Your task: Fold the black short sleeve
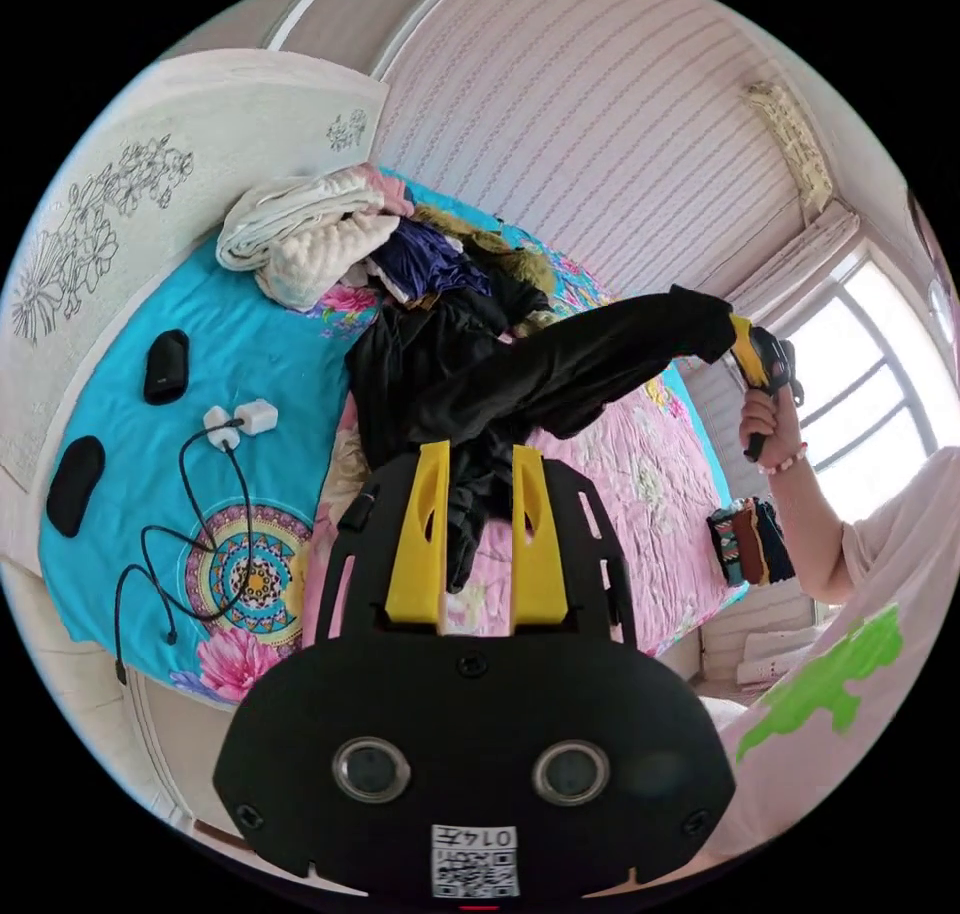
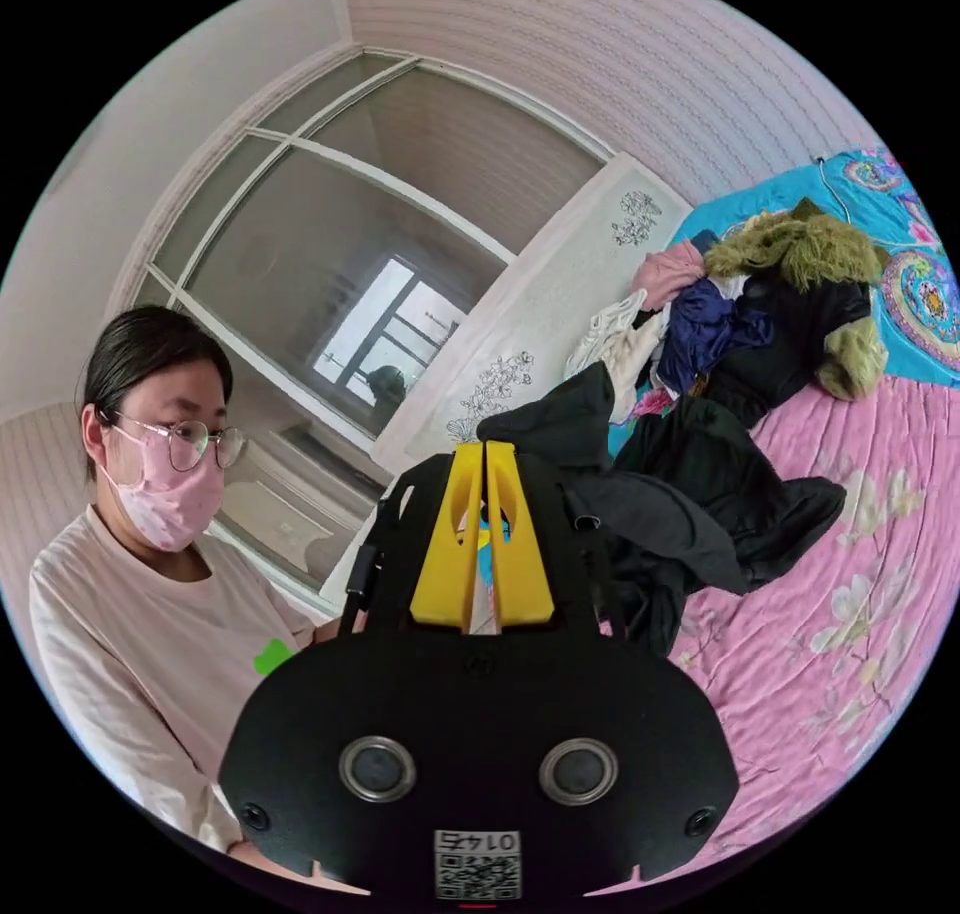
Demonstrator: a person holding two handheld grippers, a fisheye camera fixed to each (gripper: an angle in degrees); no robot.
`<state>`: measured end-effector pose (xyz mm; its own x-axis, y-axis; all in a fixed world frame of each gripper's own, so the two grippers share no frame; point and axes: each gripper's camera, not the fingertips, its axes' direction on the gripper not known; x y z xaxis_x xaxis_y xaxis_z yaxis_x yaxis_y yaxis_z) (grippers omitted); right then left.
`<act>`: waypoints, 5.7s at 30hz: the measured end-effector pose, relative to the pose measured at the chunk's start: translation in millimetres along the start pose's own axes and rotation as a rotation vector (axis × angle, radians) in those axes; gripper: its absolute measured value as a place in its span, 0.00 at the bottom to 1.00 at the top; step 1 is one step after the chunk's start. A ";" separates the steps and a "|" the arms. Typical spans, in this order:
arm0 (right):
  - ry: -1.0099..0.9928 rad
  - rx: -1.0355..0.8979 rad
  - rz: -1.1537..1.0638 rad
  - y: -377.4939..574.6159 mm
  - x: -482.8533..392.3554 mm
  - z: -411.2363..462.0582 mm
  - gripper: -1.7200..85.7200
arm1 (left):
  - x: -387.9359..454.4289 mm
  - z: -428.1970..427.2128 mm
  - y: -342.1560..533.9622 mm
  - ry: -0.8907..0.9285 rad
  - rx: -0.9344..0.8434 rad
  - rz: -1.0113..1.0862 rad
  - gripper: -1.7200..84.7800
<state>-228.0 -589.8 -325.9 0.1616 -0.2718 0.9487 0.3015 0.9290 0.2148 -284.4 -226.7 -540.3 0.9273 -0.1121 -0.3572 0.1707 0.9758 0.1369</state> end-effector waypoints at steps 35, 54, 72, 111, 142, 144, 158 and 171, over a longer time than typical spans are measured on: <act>0.433 0.254 -0.382 -260.2 -408.7 -451.6 0.02 | 499.0 -349.0 -337.7 -0.417 0.310 0.576 0.01; 0.798 0.761 -0.435 -328.8 -662.9 -669.1 0.01 | 750.6 -534.0 -347.8 -0.126 0.569 0.866 0.01; 0.682 0.090 -0.284 -514.7 -321.5 -290.3 0.01 | 422.8 -359.5 -242.4 -0.088 0.208 0.435 0.01; 0.556 -0.838 0.186 -149.0 323.4 540.0 0.05 | -189.1 24.8 194.0 -0.014 -0.409 -0.236 0.09; 0.224 -1.051 -0.770 -47.4 184.2 893.2 0.04 | -366.5 11.3 261.7 -0.118 -0.220 -0.215 0.11; 0.267 -1.083 -0.710 -48.5 194.4 913.6 0.05 | -380.7 -4.9 269.7 -0.181 -0.197 -0.223 0.10; 0.540 -0.855 0.052 -21.8 360.2 811.9 0.13 | -440.8 5.7 385.0 0.012 -0.289 -0.568 0.11; 0.360 -0.868 -0.056 -6.9 341.4 821.3 0.04 | -477.5 -4.2 404.6 0.034 -0.048 -0.747 0.01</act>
<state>-946.6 -482.6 187.1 0.3629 -0.5066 0.7821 0.8890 0.4398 -0.1276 -659.5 222.4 -318.2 0.5593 -0.7428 -0.3680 0.7353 0.6495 -0.1936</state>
